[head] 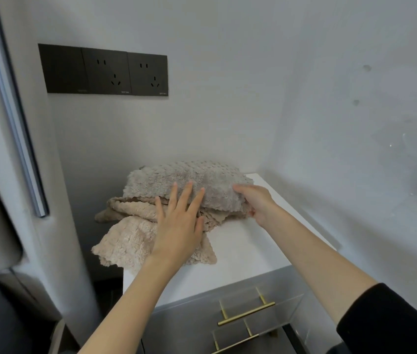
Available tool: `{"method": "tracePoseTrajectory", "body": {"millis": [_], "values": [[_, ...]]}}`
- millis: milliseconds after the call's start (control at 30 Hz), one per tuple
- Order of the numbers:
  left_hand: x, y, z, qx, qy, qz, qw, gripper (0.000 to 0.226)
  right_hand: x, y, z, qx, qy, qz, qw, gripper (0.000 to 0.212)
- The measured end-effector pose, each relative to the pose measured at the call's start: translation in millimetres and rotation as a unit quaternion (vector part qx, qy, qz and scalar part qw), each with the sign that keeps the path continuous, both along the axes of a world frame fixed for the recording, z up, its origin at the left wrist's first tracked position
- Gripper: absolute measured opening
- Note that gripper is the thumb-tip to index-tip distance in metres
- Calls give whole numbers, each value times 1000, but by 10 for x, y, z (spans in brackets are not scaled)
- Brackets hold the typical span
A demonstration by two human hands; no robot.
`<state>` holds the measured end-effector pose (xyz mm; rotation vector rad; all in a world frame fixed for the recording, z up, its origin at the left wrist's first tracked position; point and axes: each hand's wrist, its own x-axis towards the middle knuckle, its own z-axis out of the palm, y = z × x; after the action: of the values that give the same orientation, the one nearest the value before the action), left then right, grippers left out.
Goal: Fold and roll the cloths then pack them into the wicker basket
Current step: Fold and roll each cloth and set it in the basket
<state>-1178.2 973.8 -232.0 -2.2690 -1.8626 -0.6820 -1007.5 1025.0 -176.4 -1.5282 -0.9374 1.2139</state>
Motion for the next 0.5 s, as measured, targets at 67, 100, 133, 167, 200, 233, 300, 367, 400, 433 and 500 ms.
{"method": "tracePoseTrajectory", "body": {"millis": [67,100,133,167,200,233,300,367,400,433,500], "values": [[7,-1,18,12,-11,-2,1000,60,64,-6,58,74,-35,-7,997,10],[16,-6,30,18,-17,-3,1000,62,98,-14,89,114,-42,-10,992,12],[20,-14,44,24,-22,-5,999,63,121,-25,121,151,-40,-10,988,13],[31,-22,62,30,-26,-9,999,65,143,-44,155,178,-28,-13,984,14],[43,-32,81,37,-27,-13,999,68,167,-74,191,192,0,-24,981,12],[50,-41,102,44,-26,-17,999,71,198,-102,230,197,49,-43,978,7],[76,-50,139,58,-22,-23,998,79,316,-181,309,196,211,-89,954,12],[85,-58,159,66,-4,-25,997,88,498,-252,336,186,318,-141,919,20],[87,-63,163,68,5,-27,997,91,602,-281,315,178,323,-169,914,20],[86,-69,163,68,9,-33,997,92,695,-308,263,165,304,-193,918,19],[119,-86,146,60,12,-58,996,88,919,-346,77,124,231,-239,935,15]]}}
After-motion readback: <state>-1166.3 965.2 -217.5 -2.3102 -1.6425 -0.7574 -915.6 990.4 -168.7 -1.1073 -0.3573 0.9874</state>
